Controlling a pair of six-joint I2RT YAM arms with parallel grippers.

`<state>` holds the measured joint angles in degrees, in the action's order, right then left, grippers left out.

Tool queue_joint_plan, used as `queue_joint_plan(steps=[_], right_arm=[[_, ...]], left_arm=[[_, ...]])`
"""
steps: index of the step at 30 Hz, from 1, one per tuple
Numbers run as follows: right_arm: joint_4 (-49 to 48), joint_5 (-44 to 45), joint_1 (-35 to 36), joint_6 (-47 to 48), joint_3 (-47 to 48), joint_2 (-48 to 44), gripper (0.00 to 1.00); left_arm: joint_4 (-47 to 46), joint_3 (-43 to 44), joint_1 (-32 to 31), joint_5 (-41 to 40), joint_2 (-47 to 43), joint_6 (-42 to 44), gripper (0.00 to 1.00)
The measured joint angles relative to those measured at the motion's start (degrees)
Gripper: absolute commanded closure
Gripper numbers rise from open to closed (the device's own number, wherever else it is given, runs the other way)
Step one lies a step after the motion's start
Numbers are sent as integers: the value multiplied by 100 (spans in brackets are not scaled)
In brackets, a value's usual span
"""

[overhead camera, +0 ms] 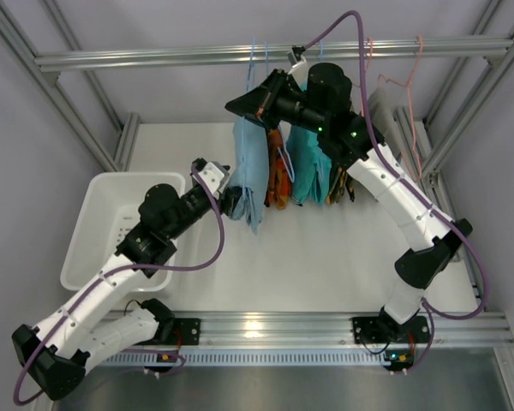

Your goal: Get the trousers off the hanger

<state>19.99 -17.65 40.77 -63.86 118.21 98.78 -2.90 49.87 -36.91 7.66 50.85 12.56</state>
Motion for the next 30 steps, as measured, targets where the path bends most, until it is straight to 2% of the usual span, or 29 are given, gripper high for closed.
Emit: queue_joint_plan(steps=[7,9,10,11,14,17,22,30], right_arm=[[-28,13,0,-44,-4,0,100],[-55,13,0,-76,-17,0,100],[-79,11,0,-92,-50,-9,100],[-92,9,0,-125,-85,-15,100],[-162,-13,0,-155,-295,-50,100],[-245,-55,-2,-111,-614,-168,100],[-424,-157,-52,133,-1327,-496,100],[-741,-398,-83,726,-2267,-1158,100]], left_arm=[[-365,-120,-37,-540,17,72,47],[-437,-125,-35,-636,20,63,58],[-476,-125,-35,-675,22,46,67],[-516,-125,-35,-697,31,37,81],[-597,-122,-33,-765,72,-31,98],[-531,-87,-33,-780,122,-98,100],[149,442,-33,-815,162,-240,100],[1047,2437,-26,-999,431,-494,100]])
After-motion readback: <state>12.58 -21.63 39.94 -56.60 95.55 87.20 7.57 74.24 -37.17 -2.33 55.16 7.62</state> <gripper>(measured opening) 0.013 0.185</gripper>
